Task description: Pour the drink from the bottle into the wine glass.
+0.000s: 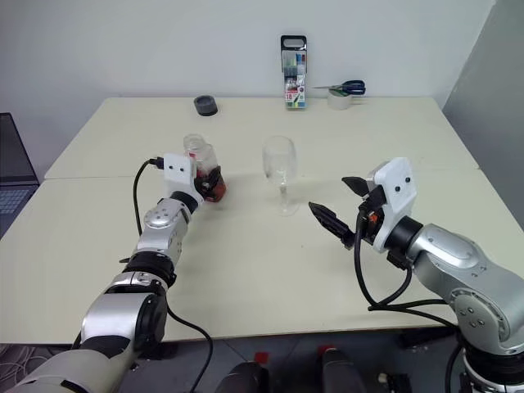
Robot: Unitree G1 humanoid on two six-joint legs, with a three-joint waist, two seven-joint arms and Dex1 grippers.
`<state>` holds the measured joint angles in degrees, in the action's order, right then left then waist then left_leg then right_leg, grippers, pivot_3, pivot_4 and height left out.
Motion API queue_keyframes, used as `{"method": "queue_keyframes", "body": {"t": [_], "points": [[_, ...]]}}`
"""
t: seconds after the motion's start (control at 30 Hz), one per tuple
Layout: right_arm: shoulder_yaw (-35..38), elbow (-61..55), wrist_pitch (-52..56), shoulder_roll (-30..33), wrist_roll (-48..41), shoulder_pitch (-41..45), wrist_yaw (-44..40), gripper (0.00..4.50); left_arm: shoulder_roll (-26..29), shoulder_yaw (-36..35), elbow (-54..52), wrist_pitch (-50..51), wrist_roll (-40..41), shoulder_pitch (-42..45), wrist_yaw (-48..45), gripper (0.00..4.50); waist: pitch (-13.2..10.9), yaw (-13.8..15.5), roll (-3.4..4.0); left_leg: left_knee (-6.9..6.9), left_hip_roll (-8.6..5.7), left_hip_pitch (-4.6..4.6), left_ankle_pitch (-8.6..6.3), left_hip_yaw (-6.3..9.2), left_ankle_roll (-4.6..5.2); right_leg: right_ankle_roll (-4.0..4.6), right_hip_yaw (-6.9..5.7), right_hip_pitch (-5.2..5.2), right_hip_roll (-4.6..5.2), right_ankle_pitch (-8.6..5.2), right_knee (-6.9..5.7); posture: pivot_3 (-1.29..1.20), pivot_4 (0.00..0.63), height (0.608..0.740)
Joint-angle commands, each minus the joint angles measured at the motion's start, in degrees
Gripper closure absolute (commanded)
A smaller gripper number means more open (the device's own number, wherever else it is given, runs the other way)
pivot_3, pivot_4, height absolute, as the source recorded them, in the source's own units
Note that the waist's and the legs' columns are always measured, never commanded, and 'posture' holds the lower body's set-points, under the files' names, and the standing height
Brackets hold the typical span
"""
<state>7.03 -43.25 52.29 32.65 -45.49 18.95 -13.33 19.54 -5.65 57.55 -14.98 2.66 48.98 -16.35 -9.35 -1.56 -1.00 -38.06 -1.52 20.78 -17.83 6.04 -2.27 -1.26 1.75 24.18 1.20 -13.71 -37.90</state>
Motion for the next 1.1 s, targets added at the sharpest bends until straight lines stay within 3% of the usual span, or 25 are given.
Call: {"method": "queue_keyframes", "body": {"t": [0.03,0.23,0.53,1.1], "points": [[-3.0,-1.3,-4.9,-1.9,5.2,0.8,1.2,0.00,1.2,3.1,-4.6,-0.8,-3.7,2.1,-0.6,2.81,0.0,0.0,0.00,0.00,-0.01,0.01,0.00,0.00,0.00,0.00,0.00,0.00,0.00,0.00,0.00,0.00,0.150,0.740],[-6.8,3.7,-12.3,-5.1,13.0,3.6,-0.1,0.00,3.4,5.8,-4.7,-1.3,-6.3,10.1,-5.0,2.81,-0.1,0.0,-0.11,-0.05,-0.08,0.11,0.11,-0.04,-0.18,0.00,-0.14,0.06,-0.09,0.00,-0.02,0.00,0.150,0.740],[-8.6,10.1,-19.0,-10.7,16.8,6.0,-2.9,0.00,5.6,10.9,-2.7,-5.7,-12.1,17.4,-8.9,2.81,-0.1,-0.1,-0.11,-0.01,-0.12,0.09,0.12,-0.14,-0.19,-0.03,-0.07,0.09,-0.10,-0.02,-0.03,0.00,0.150,0.740],[-11.6,15.8,-22.5,-14.0,18.7,9.6,-9.6,0.00,13.2,14.6,-5.6,-12.4,-18.6,16.0,-10.7,2.81,-0.1,-0.3,-0.10,0.00,-0.11,0.11,0.11,-0.10,-0.18,-0.02,0.05,0.21,-0.11,-0.02,-0.10,0.00,0.150,0.740]]}}
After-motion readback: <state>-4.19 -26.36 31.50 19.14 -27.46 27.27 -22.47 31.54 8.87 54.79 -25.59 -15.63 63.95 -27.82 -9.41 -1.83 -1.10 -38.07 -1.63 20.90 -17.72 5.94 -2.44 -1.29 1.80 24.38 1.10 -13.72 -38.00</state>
